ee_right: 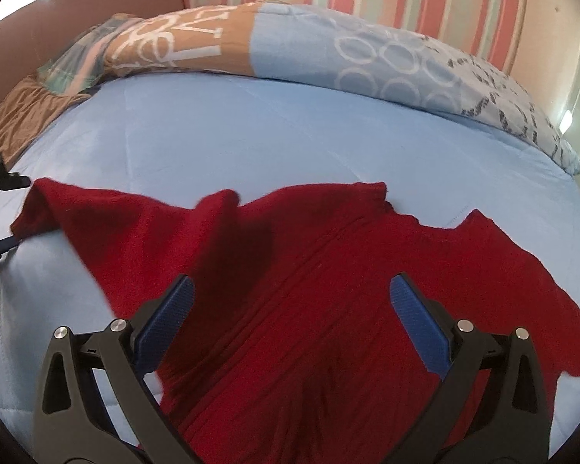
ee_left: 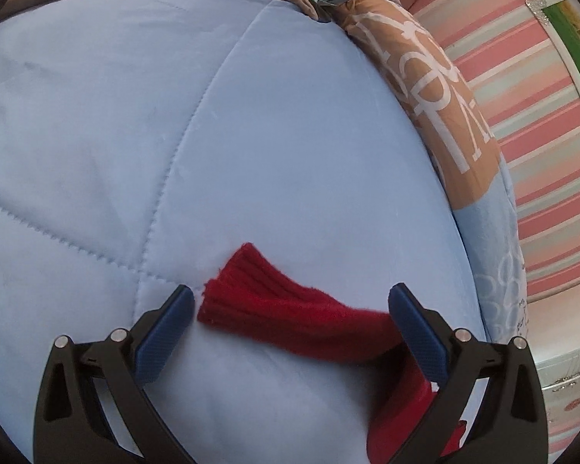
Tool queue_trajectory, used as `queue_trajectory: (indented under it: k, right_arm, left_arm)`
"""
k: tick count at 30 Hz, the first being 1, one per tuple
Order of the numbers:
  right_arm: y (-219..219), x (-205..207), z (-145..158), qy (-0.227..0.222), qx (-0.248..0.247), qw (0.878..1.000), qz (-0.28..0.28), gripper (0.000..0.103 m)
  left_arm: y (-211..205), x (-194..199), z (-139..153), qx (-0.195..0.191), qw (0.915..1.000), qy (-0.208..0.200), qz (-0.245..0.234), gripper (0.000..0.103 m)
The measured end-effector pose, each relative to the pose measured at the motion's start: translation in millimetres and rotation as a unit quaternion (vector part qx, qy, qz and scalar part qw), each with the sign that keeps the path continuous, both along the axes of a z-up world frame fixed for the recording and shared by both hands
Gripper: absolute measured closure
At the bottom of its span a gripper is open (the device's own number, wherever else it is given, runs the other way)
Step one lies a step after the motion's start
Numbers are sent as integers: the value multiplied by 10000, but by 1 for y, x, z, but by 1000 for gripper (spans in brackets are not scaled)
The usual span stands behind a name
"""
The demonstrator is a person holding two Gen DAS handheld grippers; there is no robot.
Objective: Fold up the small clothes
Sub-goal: 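Move the left gripper to the red sweater's sleeve cuff and grasp it, then carry the held sleeve across the sweater body and open the left gripper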
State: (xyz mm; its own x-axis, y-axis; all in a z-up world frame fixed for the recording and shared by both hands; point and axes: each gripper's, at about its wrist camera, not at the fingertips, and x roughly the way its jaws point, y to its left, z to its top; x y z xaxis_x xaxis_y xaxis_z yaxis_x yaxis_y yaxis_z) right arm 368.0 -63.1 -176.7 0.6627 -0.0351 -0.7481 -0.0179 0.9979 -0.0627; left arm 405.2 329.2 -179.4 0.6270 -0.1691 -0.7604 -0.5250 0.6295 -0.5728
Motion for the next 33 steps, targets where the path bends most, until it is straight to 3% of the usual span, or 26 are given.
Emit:
queue_trajectory:
  k: [2,4,5,6,8,10,16,21,25,28,31,33]
  right_arm:
    - [-5,4,-3,41,16,10000,-77,3]
    - [-7,4,-4,51,16,9999,-115,3]
    - [-8,3,-4,40,14,9999,-130,3]
    - [-9,2,-3,18,14,9999,-133,3]
    - [-10,0,-2,-33,14,9999,-127,3]
    - [-10,-2,-1,-50,1,9999,-132,3]
    - [-13,-3,1,-50,25,9999,-147,3]
    - [-13,-12,8,-197,-67,9997,-110,3]
    - [-16,-22,12,-193,-76,9997,-97,3]
    - [-22,-34,19,-235,-111,9996,-121,3]
    - [-36,-49,26,-275,-65,9993,-257,3]
    - [-53,-59,29,-263,-16,9987,-433,3]
  left_arm:
    - [1,-1,-1,-66,9999,44,83,4]
    - [0,-2,0,-1,9997,201,111,18]
    - [1,-1,0,32,9997,239,107,31]
    - [2,-1,0,26,9997,242,85,51]
    - [5,0,-5,-137,9995,278,34,74]
    - [7,0,-10,-302,9990,328,58,76]
    - [2,2,4,67,9998,123,-108,89]
    - [-12,-5,48,839,9949,-374,-416,91]
    - [-40,-21,104,2043,9713,-924,-792,91]
    - [-68,-33,156,2655,9454,-1376,-1297,91]
    - [-110,-37,193,2741,9264,-1770,-1878,91]
    - [-137,-37,203,2376,9227,-1990,-2293,93]
